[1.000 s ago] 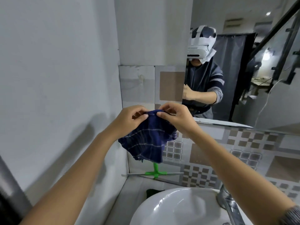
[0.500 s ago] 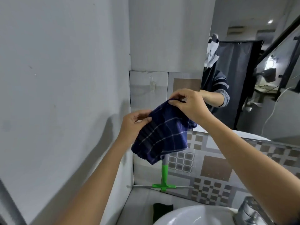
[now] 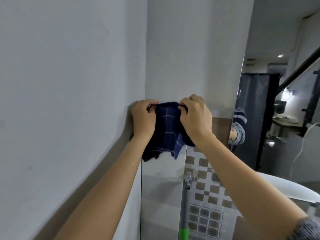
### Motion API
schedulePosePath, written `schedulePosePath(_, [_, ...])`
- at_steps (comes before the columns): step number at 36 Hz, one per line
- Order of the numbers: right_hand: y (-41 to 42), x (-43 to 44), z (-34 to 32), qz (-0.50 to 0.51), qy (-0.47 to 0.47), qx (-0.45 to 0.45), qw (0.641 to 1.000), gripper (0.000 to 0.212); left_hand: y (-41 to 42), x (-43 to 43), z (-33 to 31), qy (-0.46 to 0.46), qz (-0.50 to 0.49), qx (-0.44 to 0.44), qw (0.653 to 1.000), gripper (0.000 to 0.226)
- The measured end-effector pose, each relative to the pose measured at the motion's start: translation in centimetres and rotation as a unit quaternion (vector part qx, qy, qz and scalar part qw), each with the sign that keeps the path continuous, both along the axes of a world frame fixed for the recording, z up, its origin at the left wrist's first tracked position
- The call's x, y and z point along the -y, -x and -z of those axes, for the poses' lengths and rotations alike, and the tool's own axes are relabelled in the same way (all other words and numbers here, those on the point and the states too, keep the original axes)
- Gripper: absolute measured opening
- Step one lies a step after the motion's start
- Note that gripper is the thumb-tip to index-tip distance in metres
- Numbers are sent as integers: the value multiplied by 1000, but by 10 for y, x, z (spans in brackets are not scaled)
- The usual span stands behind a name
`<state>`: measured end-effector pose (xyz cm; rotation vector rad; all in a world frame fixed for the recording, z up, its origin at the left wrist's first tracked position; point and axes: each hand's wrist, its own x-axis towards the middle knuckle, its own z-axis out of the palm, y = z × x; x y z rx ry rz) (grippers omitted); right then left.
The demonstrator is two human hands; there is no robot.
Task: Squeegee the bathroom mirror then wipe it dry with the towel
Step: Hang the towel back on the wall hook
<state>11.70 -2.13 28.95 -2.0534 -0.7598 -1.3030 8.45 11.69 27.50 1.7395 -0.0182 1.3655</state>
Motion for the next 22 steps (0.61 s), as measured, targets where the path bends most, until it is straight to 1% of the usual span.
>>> schedulePosePath(3, [1, 5, 18, -11, -1, -2, 1000, 16, -4, -2, 16, 7, 26, 7, 1000, 29])
schedulePosePath(5, [5, 8, 28, -37, -30, -29, 998, 16, -2, 0, 22, 27, 44, 8, 999, 28])
schedulePosePath(8, [12, 10, 37, -91, -80, -73, 990, 14, 2, 2, 30, 44, 75, -17, 996, 19])
schedulePosePath(11, [14, 12, 41, -106, -93, -109, 984, 15, 11, 1, 34, 52, 127, -34, 990, 18])
schedulePosePath(14, [17, 13, 43, -122, -102, -133, 978, 21, 23, 4, 40, 44, 198, -53, 978, 18])
schedulePosePath(16, [23, 14, 43, -149, -106, -149, 972, 30, 27, 3, 47, 42, 222, -77, 971, 27])
schedulePosePath(18, [28, 13, 41, -169, -93, -155, 969, 35, 29, 3, 52, 24, 225, -96, 969, 35])
schedulePosePath(22, [29, 9, 41, -172, -61, -177, 967, 41, 32, 6, 54, -34, 212, -98, 972, 36])
